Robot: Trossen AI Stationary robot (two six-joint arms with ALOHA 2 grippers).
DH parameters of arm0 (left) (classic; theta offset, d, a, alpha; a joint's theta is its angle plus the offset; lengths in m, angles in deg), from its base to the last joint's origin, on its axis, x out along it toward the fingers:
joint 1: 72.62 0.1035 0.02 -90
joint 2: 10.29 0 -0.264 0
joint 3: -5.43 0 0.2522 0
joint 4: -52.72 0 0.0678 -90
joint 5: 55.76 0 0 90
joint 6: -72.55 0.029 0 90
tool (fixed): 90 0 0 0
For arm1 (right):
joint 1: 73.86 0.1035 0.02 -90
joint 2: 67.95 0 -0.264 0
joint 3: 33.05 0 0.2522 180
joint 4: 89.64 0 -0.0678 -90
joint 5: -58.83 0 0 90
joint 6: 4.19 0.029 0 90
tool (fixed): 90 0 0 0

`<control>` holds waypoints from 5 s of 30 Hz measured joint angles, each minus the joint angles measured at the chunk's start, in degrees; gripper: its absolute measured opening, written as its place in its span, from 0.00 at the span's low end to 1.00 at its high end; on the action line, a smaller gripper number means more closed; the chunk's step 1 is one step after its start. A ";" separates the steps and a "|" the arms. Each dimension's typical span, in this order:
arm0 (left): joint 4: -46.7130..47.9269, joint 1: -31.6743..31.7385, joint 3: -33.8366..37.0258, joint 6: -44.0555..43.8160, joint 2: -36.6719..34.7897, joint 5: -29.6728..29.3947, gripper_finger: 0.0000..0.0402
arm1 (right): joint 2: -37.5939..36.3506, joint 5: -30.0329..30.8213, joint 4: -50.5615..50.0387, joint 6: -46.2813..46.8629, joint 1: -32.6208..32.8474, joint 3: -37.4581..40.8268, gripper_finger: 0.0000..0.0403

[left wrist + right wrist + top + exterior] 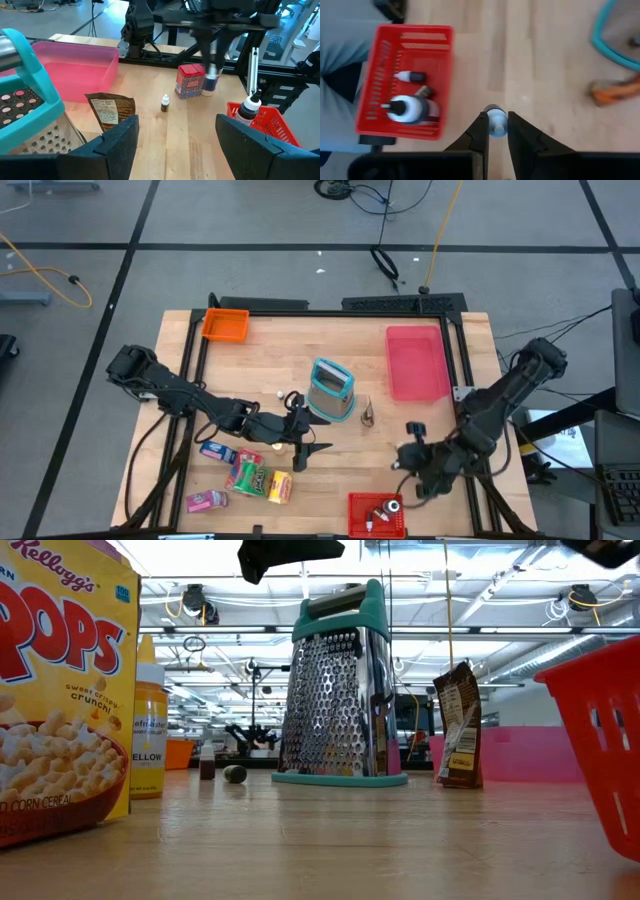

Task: Pick & Place Kitchen Items
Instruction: Put the small purple food coloring bottle into the red bin, then put the small yellow food coloring bottle into the red bin

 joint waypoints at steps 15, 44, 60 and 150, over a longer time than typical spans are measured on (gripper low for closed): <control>-0.06 0.02 0.00 -0.02 0.00 0.00 0.66 | 15.08 -4.06 2.50 -6.71 2.41 -12.12 0.09; -0.08 0.00 0.00 -0.02 0.00 0.00 0.66 | 25.48 -9.27 16.59 -15.71 -4.44 -12.14 0.12; -0.06 0.00 0.00 -0.24 0.00 0.00 0.66 | 25.40 -9.10 18.56 -16.12 -4.48 -11.33 0.21; 1.21 -0.48 0.00 -1.50 0.00 0.00 0.66 | 1.11 0.06 13.85 6.96 -6.58 23.88 0.28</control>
